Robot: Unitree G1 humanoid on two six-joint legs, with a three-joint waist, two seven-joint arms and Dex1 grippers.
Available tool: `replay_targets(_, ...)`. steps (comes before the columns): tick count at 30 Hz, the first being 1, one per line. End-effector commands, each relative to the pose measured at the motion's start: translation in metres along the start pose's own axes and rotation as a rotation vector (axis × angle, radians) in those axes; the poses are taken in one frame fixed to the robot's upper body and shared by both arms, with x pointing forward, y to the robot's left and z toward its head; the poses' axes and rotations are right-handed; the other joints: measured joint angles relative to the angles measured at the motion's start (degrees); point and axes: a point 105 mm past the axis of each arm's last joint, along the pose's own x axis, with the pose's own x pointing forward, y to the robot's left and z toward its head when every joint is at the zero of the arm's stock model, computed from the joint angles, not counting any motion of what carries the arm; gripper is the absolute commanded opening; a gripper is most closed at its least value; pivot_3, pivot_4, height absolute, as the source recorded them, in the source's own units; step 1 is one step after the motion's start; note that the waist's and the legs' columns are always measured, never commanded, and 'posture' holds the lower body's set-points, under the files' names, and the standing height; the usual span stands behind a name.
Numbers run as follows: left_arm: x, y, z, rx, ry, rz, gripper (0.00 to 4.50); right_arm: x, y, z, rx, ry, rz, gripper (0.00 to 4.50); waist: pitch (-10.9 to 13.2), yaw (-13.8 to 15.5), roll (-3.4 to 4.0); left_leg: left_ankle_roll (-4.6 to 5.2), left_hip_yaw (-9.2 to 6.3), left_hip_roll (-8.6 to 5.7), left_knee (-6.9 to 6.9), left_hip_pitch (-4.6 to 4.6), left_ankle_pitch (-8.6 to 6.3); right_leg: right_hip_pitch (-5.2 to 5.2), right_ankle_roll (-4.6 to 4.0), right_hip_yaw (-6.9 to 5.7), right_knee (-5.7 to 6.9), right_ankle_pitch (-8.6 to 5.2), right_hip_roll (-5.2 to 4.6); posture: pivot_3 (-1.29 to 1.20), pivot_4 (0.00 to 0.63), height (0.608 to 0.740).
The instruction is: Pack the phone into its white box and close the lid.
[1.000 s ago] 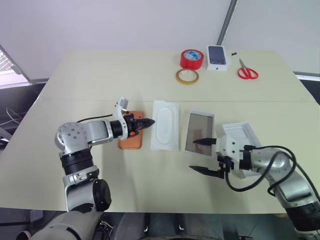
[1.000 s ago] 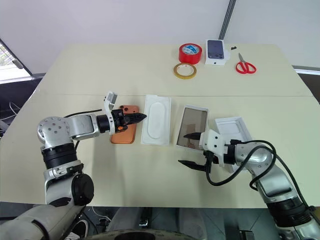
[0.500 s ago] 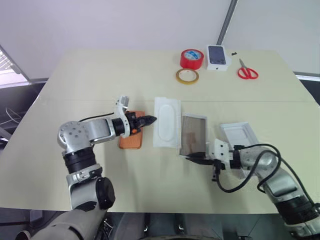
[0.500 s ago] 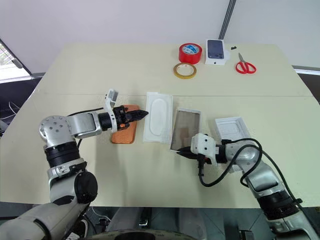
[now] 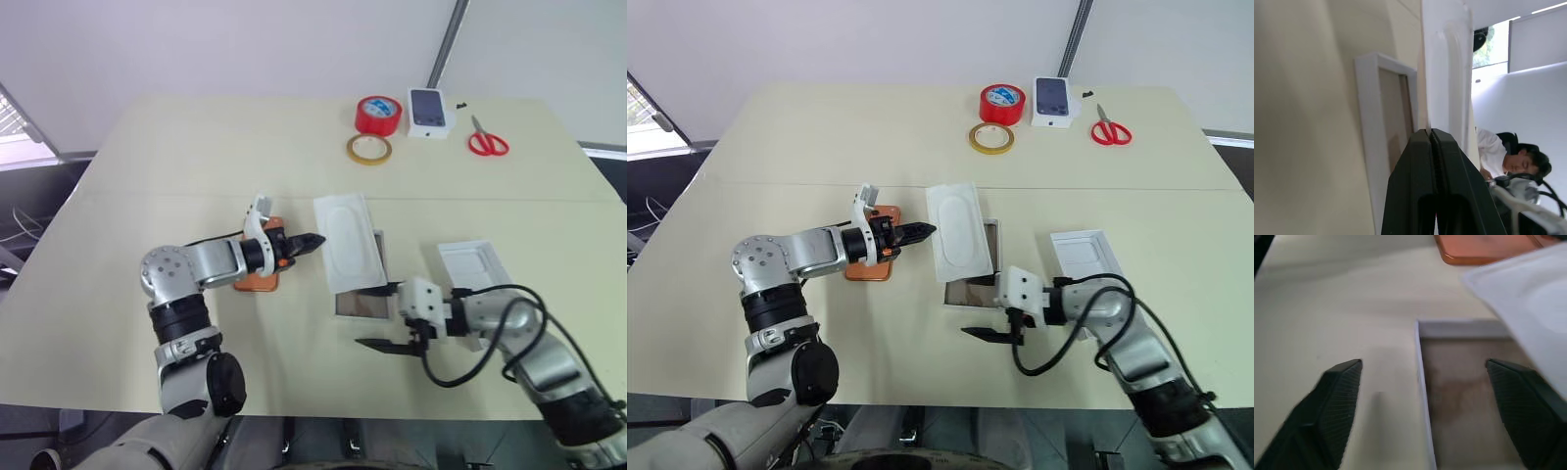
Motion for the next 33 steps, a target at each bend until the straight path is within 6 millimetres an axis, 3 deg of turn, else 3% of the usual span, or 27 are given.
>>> replay_targets(1, 0.003, -0.012, -0.004, 0.040, 0.014, -0.035, 0.00, -0.029, -0.009, 0.010, -0.007, -0.013, -0.074, 4.00, 0.01, -0.03, -0.01, 0.05, 0.00, 0.00, 0.00, 0.00, -0.03, -0.01, 0.00, 0.00, -0.01, 0.00, 0.00, 0.00, 0.150, 0.740)
replay_targets(5, 0.009, -0.012, -0.013, 0.030, 0.049, -0.048, 0.00, -0.061, -0.024, -0.001, -0.006, 0.051, -0.183, 4.00, 0.02, -0.25, -0.03, 0.24, 0.00, 0.00, -0.01, 0.01, -0.14, -0.01, 0.00, 0.00, 0.02, 0.00, 0.00, 0.00, 0.150, 0.740)
replay_targets(12, 0.015, -0.010, -0.022, 0.021, 0.091, -0.042, 0.00, -0.063, -0.042, 0.003, -0.041, 0.015, -0.272, 4.00, 0.02, -0.12, -0.03, 0.01, 0.00, 0.00, -0.01, 0.03, 0.01, -0.02, 0.00, 0.01, 0.07, 0.00, 0.02, 0.00, 0.150, 0.740)
replay_targets(15, 0.016, -0.011, -0.022, 0.028, 0.099, -0.047, 0.93, -0.059, -0.044, 0.004, -0.054, 0.006, -0.282, 4.06, 0.02, -0.08, -0.03, 0.00, 0.01, 0.00, 0.00, 0.02, 0.01, -0.02, 0.00, 0.00, 0.06, 0.00, 0.02, 0.00, 0.150, 0.740)
replay_targets(19, 0.015, -0.011, -0.023, 0.060, 0.111, -0.032, 2.81, -0.056, -0.051, 0.013, -0.058, -0.042, -0.306, 4.06, 0.02, -0.10, -0.04, -0.01, 0.01, 0.00, 0.01, 0.02, 0.02, -0.01, 0.00, 0.00, 0.06, 0.00, 0.02, 0.00, 0.150, 0.740)
replay_targets(23, 0.010, -0.013, -0.021, 0.103, 0.111, -0.029, 2.81, -0.051, -0.062, 0.028, -0.048, -0.122, -0.342, 4.06, 0.02, -0.24, -0.02, -0.07, 0.00, 0.01, 0.00, 0.03, 0.05, -0.03, 0.00, 0.00, 0.09, 0.00, 0.03, 0.00, 0.150, 0.740)
replay_targets(26, 0.002, -0.014, -0.006, 0.185, 0.054, -0.006, 2.81, -0.035, -0.065, 0.039, -0.054, -0.168, -0.332, 4.06, 0.02, -0.49, -0.02, -0.11, 0.00, 0.01, -0.01, 0.03, 0.08, -0.05, 0.00, 0.01, 0.10, 0.00, 0.04, 0.00, 0.150, 0.740)
replay_targets(29, -0.007, -0.021, 0.016, 0.301, -0.056, -0.021, 2.91, -0.015, -0.061, 0.044, -0.024, -0.203, -0.283, 3.19, 0.02, -0.31, -0.02, -0.14, 0.00, 0.01, -0.02, 0.02, 0.09, -0.06, -0.01, 0.01, 0.11, 0.00, 0.04, 0.00, 0.150, 0.740)
replay_targets(31, -0.017, -0.035, 0.031, 0.373, -0.161, -0.092, 2.91, 0.001, -0.059, 0.044, -0.041, -0.189, -0.261, 2.16, 0.03, -0.26, -0.01, -0.14, 0.00, 0.01, -0.02, 0.01, 0.09, -0.07, -0.01, 0.01, 0.08, 0.00, 0.03, 0.00, 0.150, 0.740)
replay_targets(33, -0.029, -0.034, 0.038, 0.472, -0.206, -0.092, 2.91, 0.014, -0.057, 0.042, -0.061, -0.171, -0.242, 1.12, 0.02, -0.21, 0.01, -0.14, 0.00, 0.01, -0.02, 0.00, 0.09, -0.08, -0.01, 0.01, 0.08, 0.00, 0.03, 0.00, 0.150, 0.740)
